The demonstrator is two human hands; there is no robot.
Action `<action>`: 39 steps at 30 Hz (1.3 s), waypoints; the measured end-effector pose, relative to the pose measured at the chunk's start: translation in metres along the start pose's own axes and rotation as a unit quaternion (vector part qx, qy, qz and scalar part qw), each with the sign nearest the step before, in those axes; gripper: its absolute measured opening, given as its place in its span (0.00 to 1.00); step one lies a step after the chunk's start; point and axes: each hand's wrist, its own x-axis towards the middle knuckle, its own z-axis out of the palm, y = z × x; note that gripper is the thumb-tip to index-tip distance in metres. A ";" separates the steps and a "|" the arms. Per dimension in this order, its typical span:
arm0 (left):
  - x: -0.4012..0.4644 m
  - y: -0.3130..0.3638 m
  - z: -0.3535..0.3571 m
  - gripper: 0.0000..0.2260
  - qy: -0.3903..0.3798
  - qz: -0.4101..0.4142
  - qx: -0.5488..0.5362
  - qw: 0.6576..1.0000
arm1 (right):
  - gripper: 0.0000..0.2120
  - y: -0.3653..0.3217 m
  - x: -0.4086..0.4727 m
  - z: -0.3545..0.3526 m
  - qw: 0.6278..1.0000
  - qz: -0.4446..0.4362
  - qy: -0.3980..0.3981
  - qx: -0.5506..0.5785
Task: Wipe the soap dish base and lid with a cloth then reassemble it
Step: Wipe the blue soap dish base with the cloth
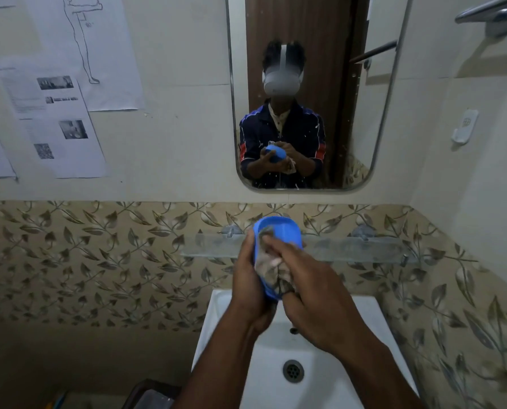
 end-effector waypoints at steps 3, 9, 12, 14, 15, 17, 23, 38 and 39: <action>0.005 0.007 -0.006 0.32 -0.013 -0.024 -0.019 0.999 | 0.30 0.006 -0.015 -0.002 0.999 -0.051 -0.013 0.007; 0.001 -0.002 -0.001 0.32 0.005 -0.029 0.001 1.000 | 0.29 0.010 -0.007 -0.002 0.998 -0.052 0.003 -0.043; 0.002 0.000 0.004 0.31 -0.007 -0.020 0.010 1.000 | 0.32 0.010 0.003 -0.003 0.999 -0.015 0.033 -0.024; 0.005 0.007 0.003 0.30 -0.006 -0.023 0.008 1.000 | 0.30 0.009 0.000 -0.004 0.999 -0.034 0.030 -0.006; 0.007 0.011 0.001 0.31 -0.009 -0.021 0.008 1.000 | 0.28 0.009 -0.005 -0.005 0.998 -0.057 0.023 -0.001; 0.010 0.020 -0.004 0.31 0.000 -0.008 0.015 1.000 | 0.25 0.011 -0.013 -0.005 0.995 -0.097 0.019 -0.032; 0.009 0.021 0.002 0.29 0.022 0.031 0.040 0.999 | 0.24 0.026 -0.003 -0.010 0.971 -0.058 0.093 -0.210; 0.006 0.019 0.006 0.31 0.019 0.044 0.019 0.999 | 0.24 0.008 -0.013 0.008 0.990 -0.024 0.117 -0.076; 0.005 0.018 0.007 0.31 0.011 0.037 0.012 0.999 | 0.26 0.003 -0.012 0.010 0.992 -0.022 0.115 -0.055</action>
